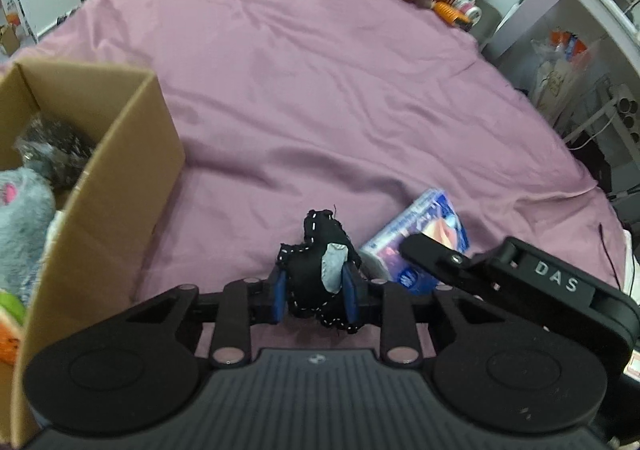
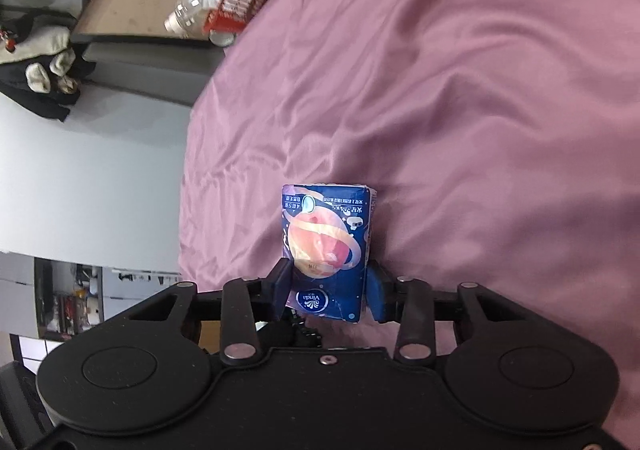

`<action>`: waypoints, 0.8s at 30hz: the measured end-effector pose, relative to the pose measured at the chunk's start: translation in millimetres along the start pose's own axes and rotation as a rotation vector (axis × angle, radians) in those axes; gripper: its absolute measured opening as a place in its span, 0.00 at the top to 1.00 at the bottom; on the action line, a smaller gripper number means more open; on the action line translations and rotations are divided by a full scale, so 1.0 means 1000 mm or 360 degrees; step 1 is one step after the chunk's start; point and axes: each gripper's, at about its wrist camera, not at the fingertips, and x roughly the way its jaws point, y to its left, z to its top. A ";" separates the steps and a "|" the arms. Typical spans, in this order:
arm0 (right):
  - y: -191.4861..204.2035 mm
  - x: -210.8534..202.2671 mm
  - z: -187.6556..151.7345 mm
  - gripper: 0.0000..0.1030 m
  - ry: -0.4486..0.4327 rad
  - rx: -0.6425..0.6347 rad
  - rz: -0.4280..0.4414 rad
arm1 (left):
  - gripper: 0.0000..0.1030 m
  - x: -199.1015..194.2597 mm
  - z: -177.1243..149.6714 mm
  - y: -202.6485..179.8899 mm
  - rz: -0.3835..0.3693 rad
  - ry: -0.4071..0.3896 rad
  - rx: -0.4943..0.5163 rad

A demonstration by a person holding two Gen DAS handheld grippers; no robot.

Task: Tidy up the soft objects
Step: 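Carry the heart plush and tissue pack over the box with both tools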

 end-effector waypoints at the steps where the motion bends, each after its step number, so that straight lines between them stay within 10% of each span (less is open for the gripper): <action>1: -0.001 -0.005 -0.002 0.63 -0.0008 -0.0006 -0.0003 | 0.74 -0.004 -0.001 0.000 0.0002 -0.0009 0.0006; 24: 0.064 -0.074 -0.043 0.62 -0.0137 -0.0333 0.0041 | 0.74 -0.101 -0.021 0.027 -0.0040 -0.0187 -0.0028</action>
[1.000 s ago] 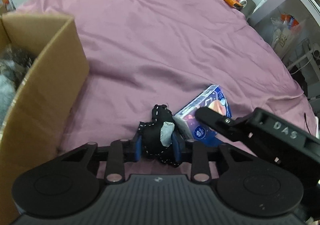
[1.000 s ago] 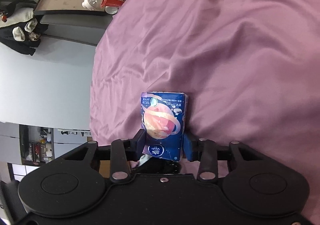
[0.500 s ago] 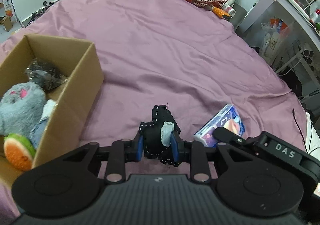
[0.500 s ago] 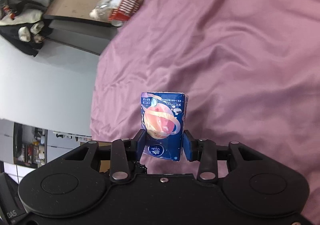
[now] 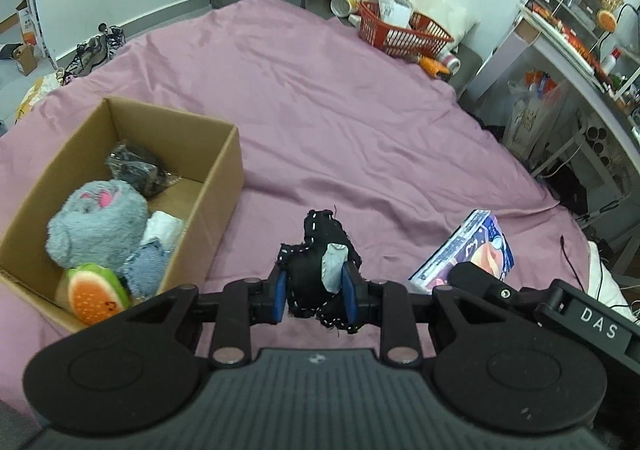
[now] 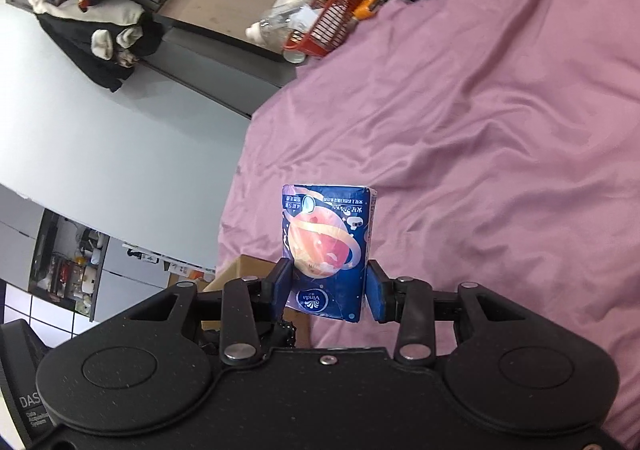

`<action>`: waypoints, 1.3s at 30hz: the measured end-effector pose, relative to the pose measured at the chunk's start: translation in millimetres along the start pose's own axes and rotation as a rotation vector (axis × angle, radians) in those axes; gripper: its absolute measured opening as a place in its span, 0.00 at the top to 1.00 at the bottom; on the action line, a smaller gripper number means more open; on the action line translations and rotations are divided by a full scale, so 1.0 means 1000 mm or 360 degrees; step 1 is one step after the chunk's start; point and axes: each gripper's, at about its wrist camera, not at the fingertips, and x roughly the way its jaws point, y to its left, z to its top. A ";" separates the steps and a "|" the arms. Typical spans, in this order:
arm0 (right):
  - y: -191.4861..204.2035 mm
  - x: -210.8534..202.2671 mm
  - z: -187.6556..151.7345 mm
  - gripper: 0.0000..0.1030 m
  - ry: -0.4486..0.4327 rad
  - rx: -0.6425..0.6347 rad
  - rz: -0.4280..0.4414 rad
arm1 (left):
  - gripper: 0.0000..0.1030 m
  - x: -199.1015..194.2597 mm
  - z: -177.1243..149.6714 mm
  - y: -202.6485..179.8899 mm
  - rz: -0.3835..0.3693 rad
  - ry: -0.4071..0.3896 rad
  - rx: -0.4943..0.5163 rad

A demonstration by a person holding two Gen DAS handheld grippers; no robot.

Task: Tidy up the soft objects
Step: 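Carry the heart plush and tissue pack over the box with both tools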

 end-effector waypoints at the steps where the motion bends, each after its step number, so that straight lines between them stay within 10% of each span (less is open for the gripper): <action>1: 0.003 -0.001 0.000 0.62 -0.0002 -0.0004 0.0006 | 0.74 -0.003 0.000 0.002 -0.0002 -0.0009 -0.0003; 26: 0.077 0.005 -0.018 0.62 0.0007 -0.0140 0.0100 | 0.74 -0.059 0.035 0.087 -0.0009 -0.0204 -0.0254; 39: 0.109 0.029 -0.033 0.62 0.0067 -0.0209 0.0102 | 0.73 -0.043 0.032 0.123 0.0041 -0.0069 -0.0295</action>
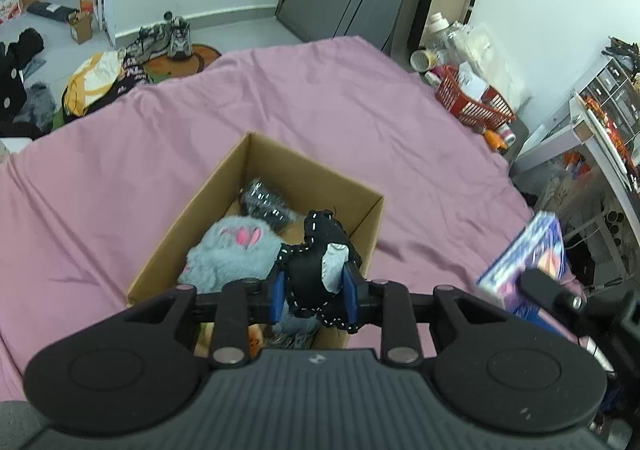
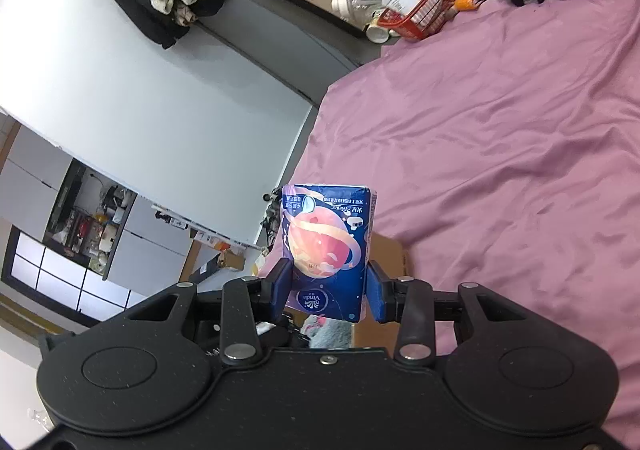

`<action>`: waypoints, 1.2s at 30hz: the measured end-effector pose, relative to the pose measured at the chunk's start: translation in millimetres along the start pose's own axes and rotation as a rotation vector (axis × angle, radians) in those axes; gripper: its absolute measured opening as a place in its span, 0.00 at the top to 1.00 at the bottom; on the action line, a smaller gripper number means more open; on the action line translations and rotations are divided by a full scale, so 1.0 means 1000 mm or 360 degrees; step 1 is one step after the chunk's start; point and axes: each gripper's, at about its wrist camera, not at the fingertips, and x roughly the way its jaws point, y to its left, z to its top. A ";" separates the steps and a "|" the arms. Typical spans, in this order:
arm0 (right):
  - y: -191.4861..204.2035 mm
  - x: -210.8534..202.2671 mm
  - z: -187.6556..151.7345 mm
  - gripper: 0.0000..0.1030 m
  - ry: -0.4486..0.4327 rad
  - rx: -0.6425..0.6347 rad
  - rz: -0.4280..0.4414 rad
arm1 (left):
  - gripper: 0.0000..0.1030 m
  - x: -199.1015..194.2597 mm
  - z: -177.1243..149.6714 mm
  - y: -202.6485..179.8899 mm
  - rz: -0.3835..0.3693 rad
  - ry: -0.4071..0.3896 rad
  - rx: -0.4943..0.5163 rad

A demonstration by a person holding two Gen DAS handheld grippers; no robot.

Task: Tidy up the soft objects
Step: 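Carry the heart plush and tissue pack over the box with both tools, then open both tools to drop the heart plush and tissue pack into the box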

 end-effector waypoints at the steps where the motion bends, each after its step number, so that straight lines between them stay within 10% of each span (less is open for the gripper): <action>1: 0.003 0.002 -0.001 0.62 0.0008 -0.0004 -0.0001 | 0.73 0.001 -0.001 0.002 0.0001 0.0011 0.0004; 10: 0.026 0.026 -0.009 0.62 0.0081 -0.0063 -0.0011 | 0.53 0.021 0.003 0.015 0.0018 0.0266 0.0038; 19: 0.048 0.050 -0.006 0.61 0.0125 -0.0081 -0.0011 | 0.45 0.011 0.023 0.038 0.0066 0.0172 -0.0023; 23: 0.050 0.058 -0.004 0.40 0.0119 -0.0013 0.0024 | 0.45 0.008 0.032 0.044 0.0078 0.0142 -0.0035; 36: 0.032 0.033 -0.011 0.39 0.0089 0.0005 -0.0050 | 0.41 0.009 0.029 0.041 0.0085 0.0116 -0.0017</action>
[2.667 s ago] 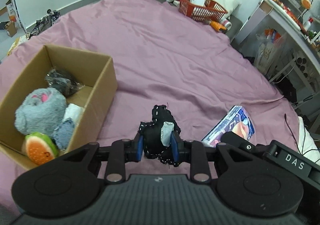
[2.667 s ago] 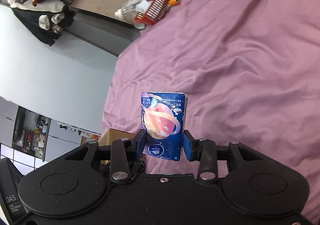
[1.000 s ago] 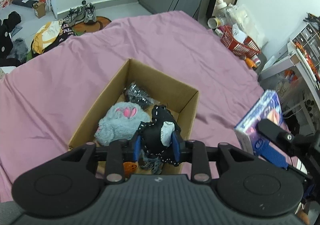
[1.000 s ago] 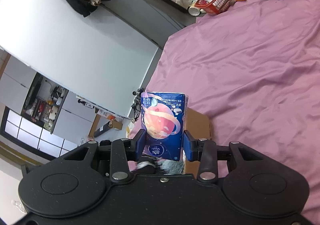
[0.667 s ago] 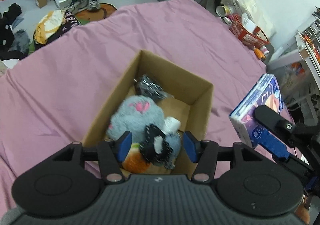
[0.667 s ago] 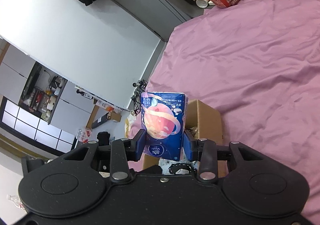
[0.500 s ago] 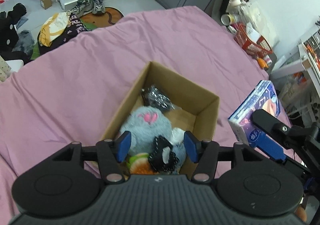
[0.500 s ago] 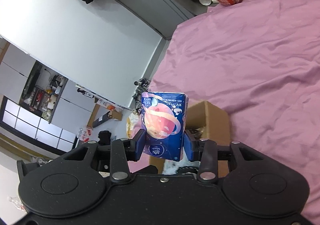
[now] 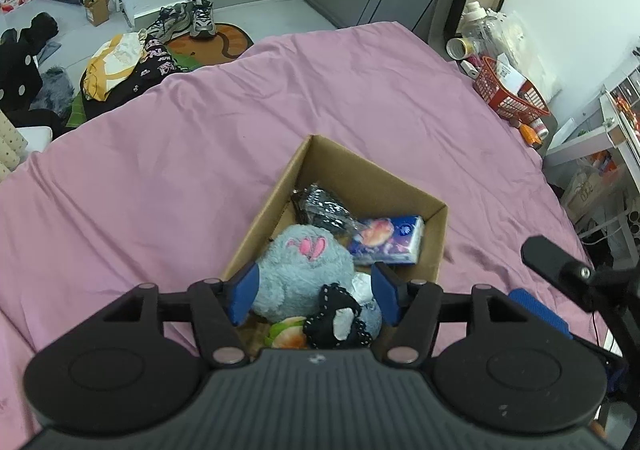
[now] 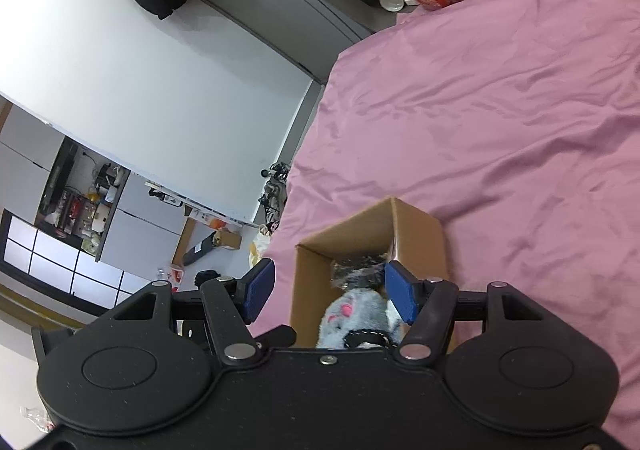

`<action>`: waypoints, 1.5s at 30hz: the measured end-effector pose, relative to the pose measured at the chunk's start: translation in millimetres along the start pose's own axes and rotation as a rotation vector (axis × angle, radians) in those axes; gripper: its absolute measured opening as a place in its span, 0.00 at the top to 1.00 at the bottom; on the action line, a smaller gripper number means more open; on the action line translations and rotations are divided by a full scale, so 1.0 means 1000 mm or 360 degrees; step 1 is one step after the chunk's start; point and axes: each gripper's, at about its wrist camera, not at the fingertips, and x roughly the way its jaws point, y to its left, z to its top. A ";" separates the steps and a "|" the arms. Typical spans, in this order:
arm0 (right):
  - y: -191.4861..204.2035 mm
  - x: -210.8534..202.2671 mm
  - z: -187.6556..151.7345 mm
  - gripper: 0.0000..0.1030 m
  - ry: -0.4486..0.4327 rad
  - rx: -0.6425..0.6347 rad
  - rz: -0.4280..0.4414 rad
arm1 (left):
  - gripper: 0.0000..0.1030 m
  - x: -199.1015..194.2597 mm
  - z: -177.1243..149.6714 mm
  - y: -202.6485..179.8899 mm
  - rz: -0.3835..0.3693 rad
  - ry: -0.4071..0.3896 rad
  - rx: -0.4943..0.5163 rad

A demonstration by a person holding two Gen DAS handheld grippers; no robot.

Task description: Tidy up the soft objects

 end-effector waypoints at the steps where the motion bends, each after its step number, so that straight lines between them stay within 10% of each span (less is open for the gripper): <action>1: -0.002 -0.003 0.000 0.38 -0.0005 0.0004 -0.0012 | 0.41 -0.002 -0.002 -0.002 -0.0005 -0.0006 0.0010; 20: -0.018 -0.081 -0.007 0.01 -0.0215 -0.0113 -0.0221 | 0.11 -0.048 -0.039 -0.047 -0.0001 -0.0116 0.0238; 45: 0.009 -0.196 -0.056 0.00 -0.0402 -0.0555 -0.0379 | 0.06 -0.135 -0.097 -0.054 -0.0046 -0.0264 0.0464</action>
